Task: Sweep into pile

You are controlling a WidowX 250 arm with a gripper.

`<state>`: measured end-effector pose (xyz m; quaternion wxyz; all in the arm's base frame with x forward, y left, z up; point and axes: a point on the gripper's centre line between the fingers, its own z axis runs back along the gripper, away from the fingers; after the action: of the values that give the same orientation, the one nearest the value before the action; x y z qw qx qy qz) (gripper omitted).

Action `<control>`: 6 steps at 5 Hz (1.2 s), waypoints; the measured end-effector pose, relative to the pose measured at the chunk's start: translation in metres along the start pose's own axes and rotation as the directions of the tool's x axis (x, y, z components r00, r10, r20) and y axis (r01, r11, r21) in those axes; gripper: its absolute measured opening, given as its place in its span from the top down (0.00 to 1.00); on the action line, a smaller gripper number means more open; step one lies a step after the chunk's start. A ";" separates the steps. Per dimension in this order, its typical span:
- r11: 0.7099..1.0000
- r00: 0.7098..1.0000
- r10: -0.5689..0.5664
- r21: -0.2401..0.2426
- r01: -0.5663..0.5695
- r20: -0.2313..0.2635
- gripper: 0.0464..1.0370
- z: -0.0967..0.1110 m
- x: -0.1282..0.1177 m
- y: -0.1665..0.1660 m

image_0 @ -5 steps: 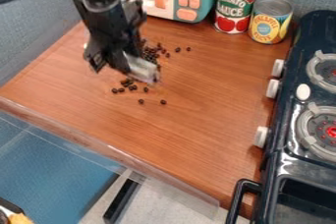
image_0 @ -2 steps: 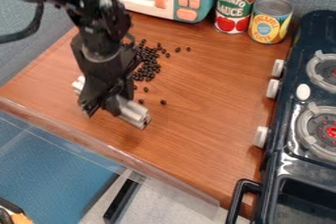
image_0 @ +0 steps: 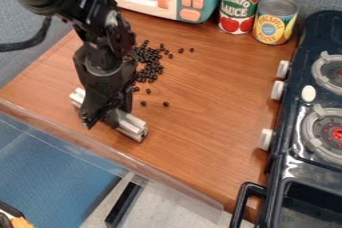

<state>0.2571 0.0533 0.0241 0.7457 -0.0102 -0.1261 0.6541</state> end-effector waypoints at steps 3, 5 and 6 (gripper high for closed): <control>1.000 0.999 0.028 0.012 -0.028 0.030 0.70 -0.008 0.002 -0.029; 0.997 0.996 0.074 0.010 -0.074 0.043 0.70 -0.013 0.003 -0.055; 0.996 0.995 0.085 -0.004 -0.085 0.046 0.70 -0.015 0.006 -0.068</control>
<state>0.3270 0.0512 0.0224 0.7142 -0.0013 -0.1434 0.6851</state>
